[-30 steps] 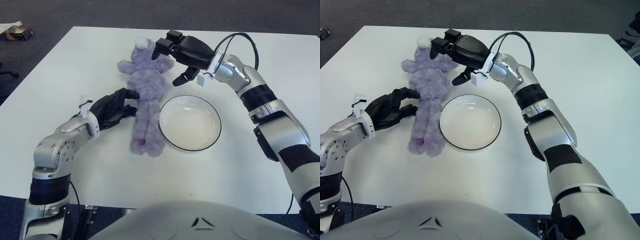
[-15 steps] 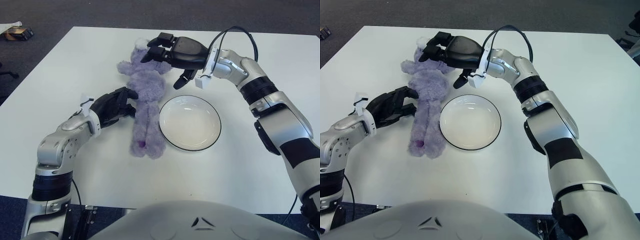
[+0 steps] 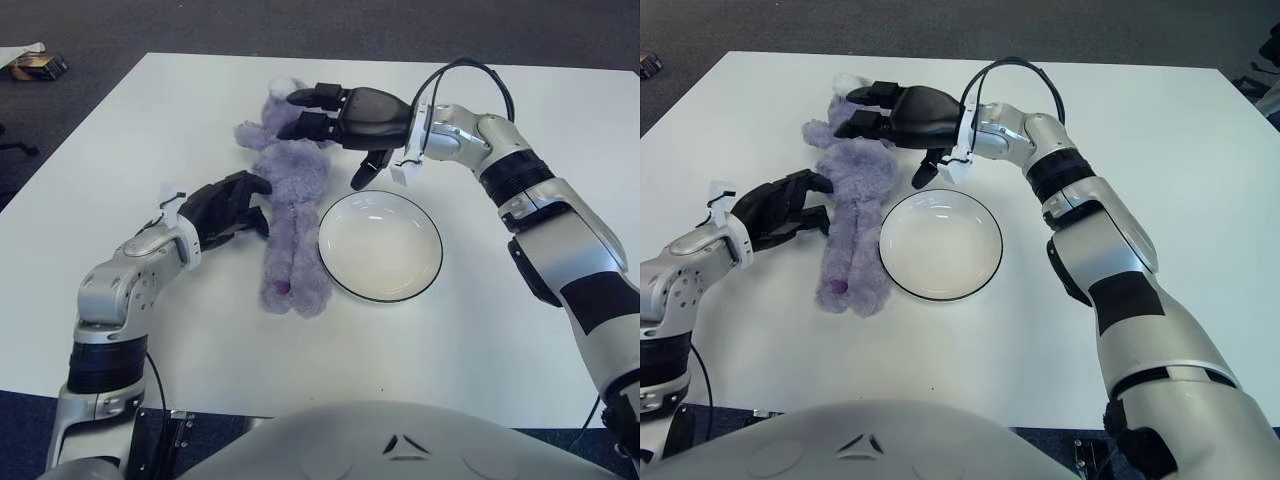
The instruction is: Put the doll into the plate.
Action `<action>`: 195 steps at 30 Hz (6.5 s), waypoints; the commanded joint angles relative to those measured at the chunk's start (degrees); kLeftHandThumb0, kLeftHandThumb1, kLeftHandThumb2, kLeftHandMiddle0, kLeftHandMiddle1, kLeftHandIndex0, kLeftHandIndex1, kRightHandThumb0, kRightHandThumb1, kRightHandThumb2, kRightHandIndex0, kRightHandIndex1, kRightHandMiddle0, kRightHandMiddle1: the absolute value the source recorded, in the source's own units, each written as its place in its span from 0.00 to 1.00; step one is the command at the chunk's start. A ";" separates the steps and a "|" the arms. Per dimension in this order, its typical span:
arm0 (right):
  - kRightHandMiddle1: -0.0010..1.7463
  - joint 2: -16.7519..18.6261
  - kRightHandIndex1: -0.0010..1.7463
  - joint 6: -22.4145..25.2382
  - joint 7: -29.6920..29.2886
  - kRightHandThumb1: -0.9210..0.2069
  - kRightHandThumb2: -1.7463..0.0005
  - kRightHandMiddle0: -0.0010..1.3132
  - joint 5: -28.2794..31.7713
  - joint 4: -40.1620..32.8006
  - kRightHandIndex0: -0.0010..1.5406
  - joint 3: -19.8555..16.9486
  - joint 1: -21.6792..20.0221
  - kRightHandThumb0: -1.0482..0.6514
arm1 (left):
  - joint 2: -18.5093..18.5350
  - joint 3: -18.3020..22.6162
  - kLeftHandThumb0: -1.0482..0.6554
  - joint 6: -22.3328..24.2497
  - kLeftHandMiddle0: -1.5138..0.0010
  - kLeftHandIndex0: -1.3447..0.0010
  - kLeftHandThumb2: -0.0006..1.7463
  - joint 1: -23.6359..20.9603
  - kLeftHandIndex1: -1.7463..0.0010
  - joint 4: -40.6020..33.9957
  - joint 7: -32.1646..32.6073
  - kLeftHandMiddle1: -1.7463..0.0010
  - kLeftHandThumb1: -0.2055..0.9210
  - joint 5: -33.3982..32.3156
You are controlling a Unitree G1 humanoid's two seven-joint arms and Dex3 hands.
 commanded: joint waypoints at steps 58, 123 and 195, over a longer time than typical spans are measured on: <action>0.08 8.73 0.00 7.88 -17.18 0.48 0.45 0.00 -7.59 10.13 0.01 7.64 -9.22 0.34 | -3.67 1.22 0.38 4.22 0.34 0.73 0.51 0.86 0.00 -0.59 5.05 0.00 0.77 0.36; 0.07 12.71 0.01 9.78 -6.52 0.51 0.32 0.00 -6.55 20.30 0.04 12.35 -6.69 0.52 | -8.53 3.17 0.39 10.01 0.41 0.76 0.46 1.24 0.00 -7.48 10.16 0.00 0.82 -1.36; 1.00 14.35 0.85 24.51 -31.11 0.83 0.08 0.55 -8.15 25.87 0.58 16.76 1.19 0.62 | -5.85 0.66 0.39 3.74 0.38 0.77 0.46 3.24 0.00 -7.57 8.77 0.00 0.83 1.64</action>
